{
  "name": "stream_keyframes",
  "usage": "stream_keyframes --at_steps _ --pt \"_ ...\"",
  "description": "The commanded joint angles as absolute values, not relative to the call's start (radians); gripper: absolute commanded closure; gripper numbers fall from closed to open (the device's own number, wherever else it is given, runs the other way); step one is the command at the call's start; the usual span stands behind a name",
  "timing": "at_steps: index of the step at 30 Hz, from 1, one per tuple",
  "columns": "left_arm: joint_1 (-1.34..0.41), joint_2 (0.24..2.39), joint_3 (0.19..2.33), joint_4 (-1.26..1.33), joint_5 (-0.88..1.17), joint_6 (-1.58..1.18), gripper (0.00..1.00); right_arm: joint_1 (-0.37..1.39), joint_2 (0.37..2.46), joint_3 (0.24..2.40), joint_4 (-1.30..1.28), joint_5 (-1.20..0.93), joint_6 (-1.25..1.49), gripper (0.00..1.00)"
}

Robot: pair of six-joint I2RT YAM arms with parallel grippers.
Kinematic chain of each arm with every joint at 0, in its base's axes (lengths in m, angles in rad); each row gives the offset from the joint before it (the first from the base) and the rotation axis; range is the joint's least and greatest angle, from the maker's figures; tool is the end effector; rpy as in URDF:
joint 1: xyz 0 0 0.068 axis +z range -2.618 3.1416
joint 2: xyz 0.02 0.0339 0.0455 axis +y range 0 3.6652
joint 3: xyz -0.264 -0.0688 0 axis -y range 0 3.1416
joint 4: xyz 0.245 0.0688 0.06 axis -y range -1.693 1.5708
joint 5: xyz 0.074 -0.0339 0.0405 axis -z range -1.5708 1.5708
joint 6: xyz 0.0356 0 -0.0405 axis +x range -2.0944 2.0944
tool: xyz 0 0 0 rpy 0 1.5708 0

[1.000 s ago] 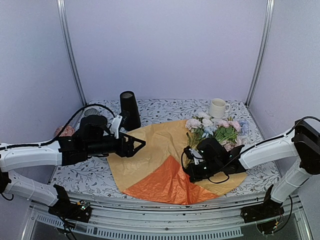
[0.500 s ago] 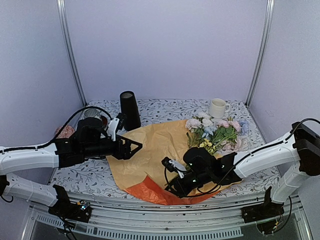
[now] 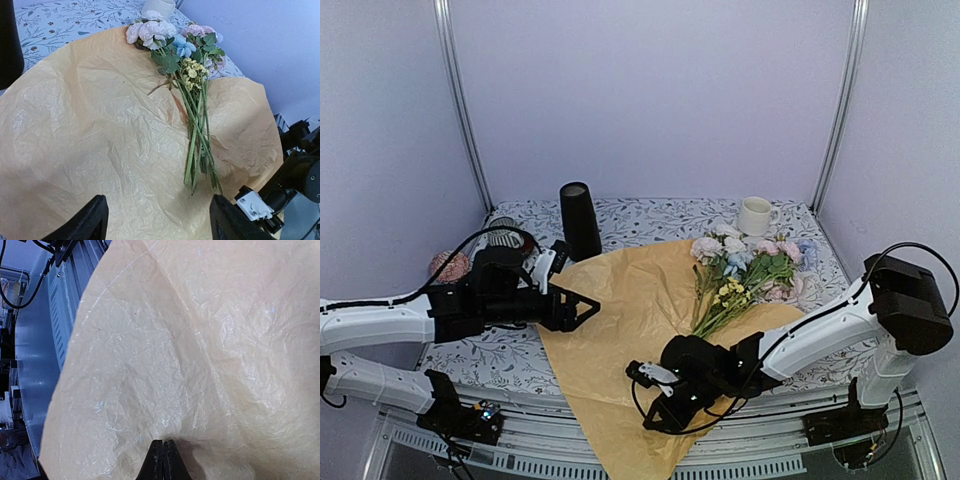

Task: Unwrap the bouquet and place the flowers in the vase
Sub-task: Unfold the quarter folded wrapping paper into folded wrapping paper.

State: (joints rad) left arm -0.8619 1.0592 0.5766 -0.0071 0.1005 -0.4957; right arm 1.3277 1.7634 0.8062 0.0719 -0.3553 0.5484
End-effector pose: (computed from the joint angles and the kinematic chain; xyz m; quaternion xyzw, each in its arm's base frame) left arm 0.1484 -0.1786 0.2317 0.1813 0.8373 -0.3562 0.3730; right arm 0.0671 0.3220 0.1237 -0.4071 0.8350 0.3652 0.0614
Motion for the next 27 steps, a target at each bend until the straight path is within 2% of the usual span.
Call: stream_keyframes --at_steps 1,14,21,27 --pt "-0.878 1.053 0.550 -0.014 0.140 -0.520 0.28 1.333 1.794 0.826 0.041 -0.345 0.543 0.96" --pt "-1.026 0.964 0.349 0.105 0.260 -0.626 0.33 1.334 1.507 0.743 0.015 -0.176 0.566 0.96" --pt "-1.177 1.037 0.318 0.142 0.230 -0.674 0.34 1.333 1.386 0.569 0.087 -0.255 0.655 0.94" --pt "-1.229 1.125 0.315 0.147 0.206 -0.706 0.35 1.333 1.346 0.404 0.155 -0.290 0.764 0.94"
